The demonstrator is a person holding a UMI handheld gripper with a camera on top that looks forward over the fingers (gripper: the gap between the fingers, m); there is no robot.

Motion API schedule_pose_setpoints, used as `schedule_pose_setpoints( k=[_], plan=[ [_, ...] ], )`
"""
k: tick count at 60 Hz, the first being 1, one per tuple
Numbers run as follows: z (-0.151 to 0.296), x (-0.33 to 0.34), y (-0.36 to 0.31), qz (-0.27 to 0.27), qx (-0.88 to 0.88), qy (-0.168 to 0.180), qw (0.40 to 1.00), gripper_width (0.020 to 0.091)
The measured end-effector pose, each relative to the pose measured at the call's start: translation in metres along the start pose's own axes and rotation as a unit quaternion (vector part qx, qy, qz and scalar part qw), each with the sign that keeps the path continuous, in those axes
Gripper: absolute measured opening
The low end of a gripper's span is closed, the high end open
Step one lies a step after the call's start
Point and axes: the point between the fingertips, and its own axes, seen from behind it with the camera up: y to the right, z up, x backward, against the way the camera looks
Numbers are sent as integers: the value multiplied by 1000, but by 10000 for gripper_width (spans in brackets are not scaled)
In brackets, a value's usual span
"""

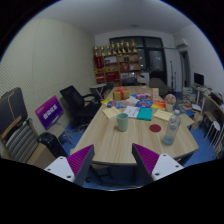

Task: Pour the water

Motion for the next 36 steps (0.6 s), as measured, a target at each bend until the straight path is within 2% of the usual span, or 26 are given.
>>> schedule_pose_setpoints(
  k=[7, 8, 11, 20, 28, 36],
  plan=[
    [-1, -1, 1, -33, -14, 10, 999, 831],
    [4, 2, 18, -37, -14, 10, 999, 830],
    [0, 0, -20, -50, -18, 17, 998, 828],
    [13, 4, -14, -88, -14, 46, 995, 813],
    [19, -1, 46, -124, 11, 73, 990, 812],
    [6, -22, 147, -172, 16, 69, 983, 814]
  ],
)
